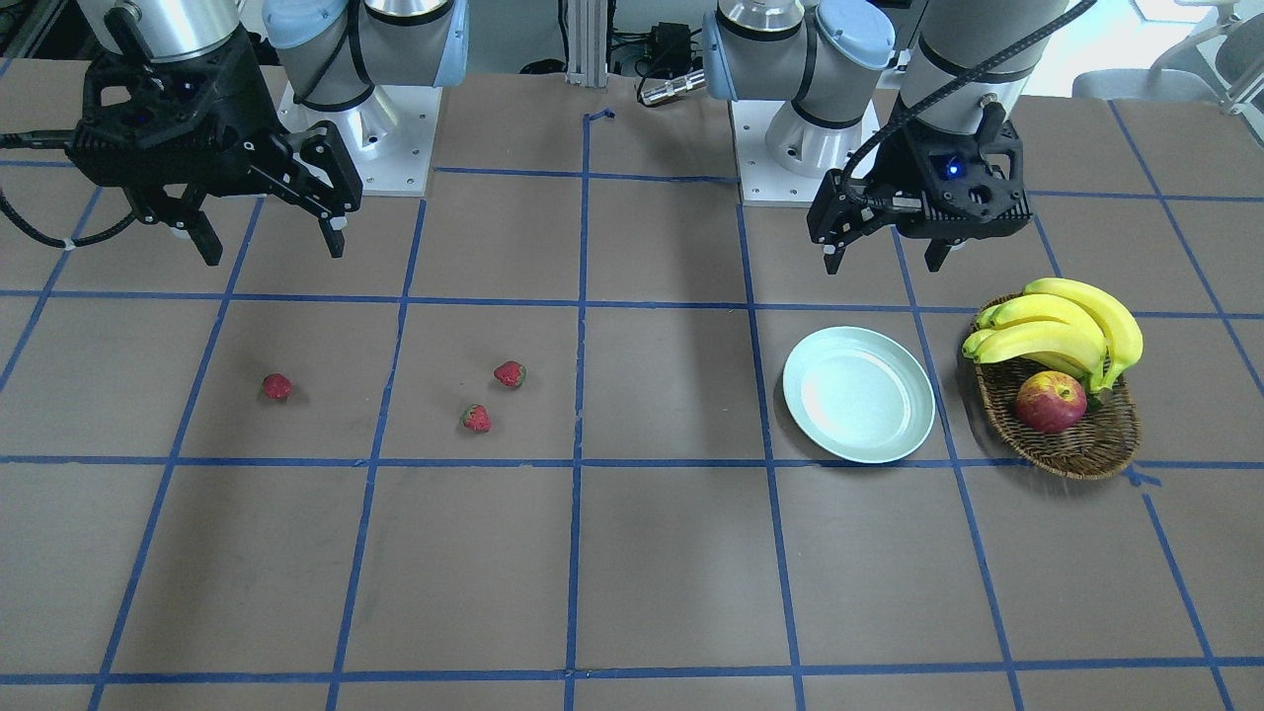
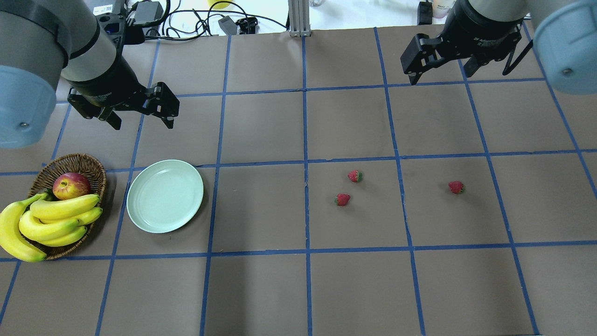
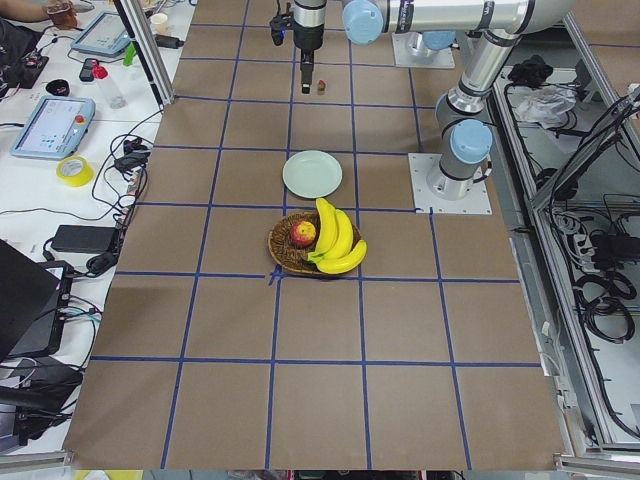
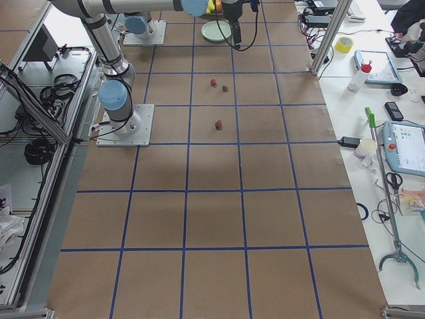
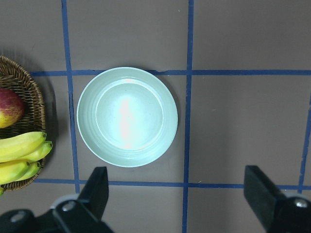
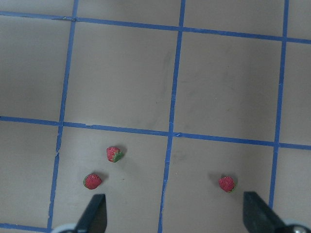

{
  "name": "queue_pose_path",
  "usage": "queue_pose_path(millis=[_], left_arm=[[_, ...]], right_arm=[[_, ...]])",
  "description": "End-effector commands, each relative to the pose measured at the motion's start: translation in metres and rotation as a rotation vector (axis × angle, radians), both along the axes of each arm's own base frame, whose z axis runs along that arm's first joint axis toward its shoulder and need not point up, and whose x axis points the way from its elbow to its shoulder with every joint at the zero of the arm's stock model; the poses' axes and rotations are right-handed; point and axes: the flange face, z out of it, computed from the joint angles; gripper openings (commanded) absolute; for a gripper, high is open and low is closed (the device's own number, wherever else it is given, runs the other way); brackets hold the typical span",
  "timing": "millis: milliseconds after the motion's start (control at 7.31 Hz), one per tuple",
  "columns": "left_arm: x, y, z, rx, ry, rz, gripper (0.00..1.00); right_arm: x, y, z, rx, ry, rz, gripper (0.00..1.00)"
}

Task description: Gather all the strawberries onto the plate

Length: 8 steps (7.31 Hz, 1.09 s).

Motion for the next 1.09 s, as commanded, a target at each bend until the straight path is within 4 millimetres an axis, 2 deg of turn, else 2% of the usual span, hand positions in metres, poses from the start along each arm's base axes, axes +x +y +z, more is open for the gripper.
queue_pose_path(millis=[0,137,273,684,957], left_arm=[[-0.001,0.0,-0.014,0.022,0.019,0.004,1.0],[-0.001,0.001,-0.015,0.025,0.02,0.005,1.0],[-0.002,0.001,-0.016,0.024,0.022,0.01,1.0],[-0.001,0.003,-0.009,0.008,0.006,0.009,1.0],[-0.001,0.004,-0.009,0.008,0.006,0.005,1.0]], right_arm=[[-0.005,-0.003,-0.004,0.035,0.011,-0.013,1.0],[-0.01,-0.007,-0.005,0.038,0.009,-0.02,1.0],[-0.006,-0.006,-0.011,0.052,-0.002,-0.017,1.0],[0.009,-0.004,-0.011,0.046,-0.081,0.001,1.0],[0.008,-0.005,-0.008,0.04,-0.073,-0.004,1.0]])
